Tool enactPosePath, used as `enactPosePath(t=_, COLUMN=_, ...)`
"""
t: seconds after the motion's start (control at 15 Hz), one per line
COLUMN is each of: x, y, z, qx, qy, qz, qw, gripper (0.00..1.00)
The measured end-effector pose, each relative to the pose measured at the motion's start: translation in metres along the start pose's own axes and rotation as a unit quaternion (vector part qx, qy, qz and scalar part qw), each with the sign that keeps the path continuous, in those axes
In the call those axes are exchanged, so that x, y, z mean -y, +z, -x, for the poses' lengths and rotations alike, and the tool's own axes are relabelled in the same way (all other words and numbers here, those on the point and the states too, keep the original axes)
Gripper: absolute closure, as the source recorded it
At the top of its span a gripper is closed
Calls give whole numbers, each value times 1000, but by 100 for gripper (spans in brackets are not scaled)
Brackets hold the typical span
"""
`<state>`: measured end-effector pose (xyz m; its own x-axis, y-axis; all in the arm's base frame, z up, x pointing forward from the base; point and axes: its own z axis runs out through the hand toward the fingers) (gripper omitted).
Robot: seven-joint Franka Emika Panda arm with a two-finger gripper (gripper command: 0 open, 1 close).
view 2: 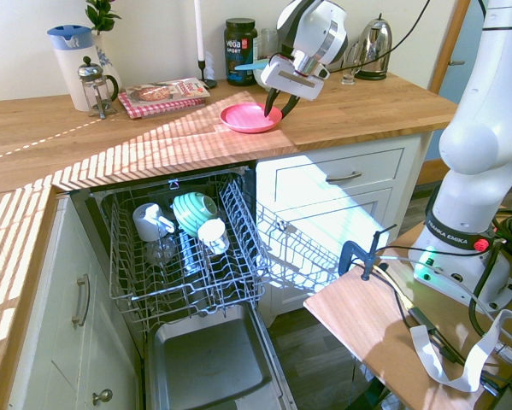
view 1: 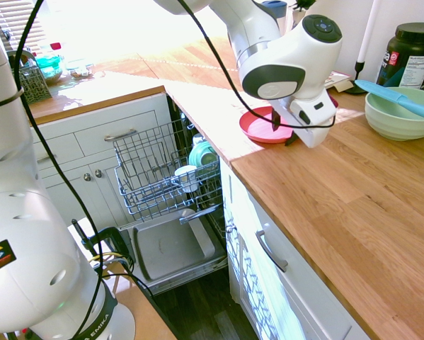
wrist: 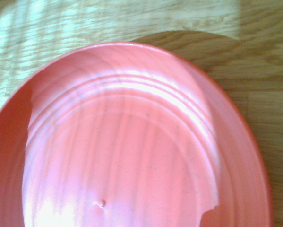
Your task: Put the plate in the dishwasher
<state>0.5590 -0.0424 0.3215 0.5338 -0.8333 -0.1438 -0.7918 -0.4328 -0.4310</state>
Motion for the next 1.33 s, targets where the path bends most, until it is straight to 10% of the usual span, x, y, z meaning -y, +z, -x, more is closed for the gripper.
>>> enactPosePath(t=0.8, x=1, y=1, z=-5, qx=6, qy=1, qz=3, qw=1000, gripper=100)
enactPosePath(t=1.13, x=86, y=-92, z=-5, qx=-39, qy=-129, qz=21, qw=991, gripper=100)
enactPosePath(t=1.33, x=179, y=-124, z=110, qx=-89, qy=-224, qz=38, qw=970, gripper=100)
